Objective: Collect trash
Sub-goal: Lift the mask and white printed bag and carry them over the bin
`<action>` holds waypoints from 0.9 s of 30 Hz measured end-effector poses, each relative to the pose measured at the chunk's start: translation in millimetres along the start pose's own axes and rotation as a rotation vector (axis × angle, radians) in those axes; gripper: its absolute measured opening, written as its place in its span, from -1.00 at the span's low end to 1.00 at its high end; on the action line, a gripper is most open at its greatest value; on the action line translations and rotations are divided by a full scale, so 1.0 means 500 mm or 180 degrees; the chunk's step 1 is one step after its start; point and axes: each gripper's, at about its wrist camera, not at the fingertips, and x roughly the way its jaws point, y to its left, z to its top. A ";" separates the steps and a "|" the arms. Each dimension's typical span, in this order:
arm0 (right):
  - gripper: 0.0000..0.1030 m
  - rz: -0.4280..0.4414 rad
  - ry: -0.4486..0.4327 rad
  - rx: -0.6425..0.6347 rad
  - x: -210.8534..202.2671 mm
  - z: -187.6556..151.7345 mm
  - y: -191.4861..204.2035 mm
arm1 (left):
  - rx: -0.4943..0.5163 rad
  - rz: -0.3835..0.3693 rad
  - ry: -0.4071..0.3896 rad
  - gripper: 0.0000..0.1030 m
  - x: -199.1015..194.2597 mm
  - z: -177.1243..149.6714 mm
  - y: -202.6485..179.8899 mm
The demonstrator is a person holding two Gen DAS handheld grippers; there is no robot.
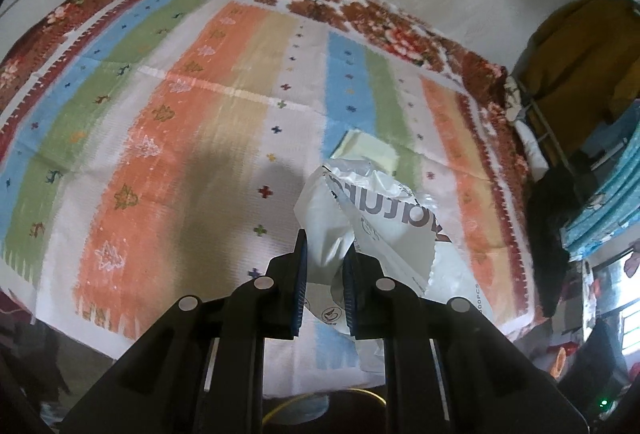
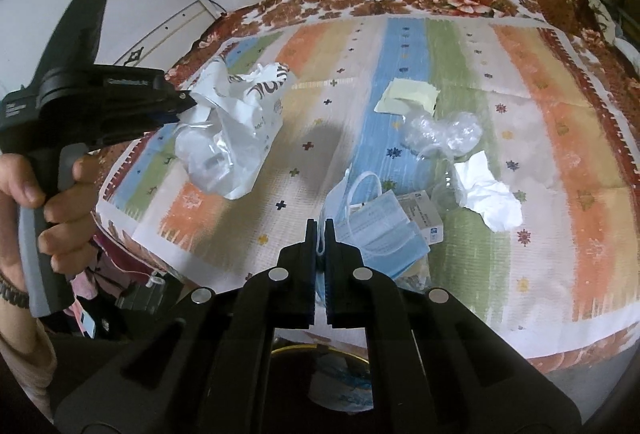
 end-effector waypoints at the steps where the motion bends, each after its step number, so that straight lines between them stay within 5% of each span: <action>1: -0.96 -0.0003 -0.0008 -0.0018 -0.006 -0.003 0.002 | 0.0022 -0.0047 -0.0031 -0.72 -0.012 -0.008 -0.010; 27: -0.96 0.0063 0.0053 -0.0076 -0.131 -0.109 -0.023 | 0.0492 -0.0302 -0.0350 -0.72 -0.185 -0.170 -0.025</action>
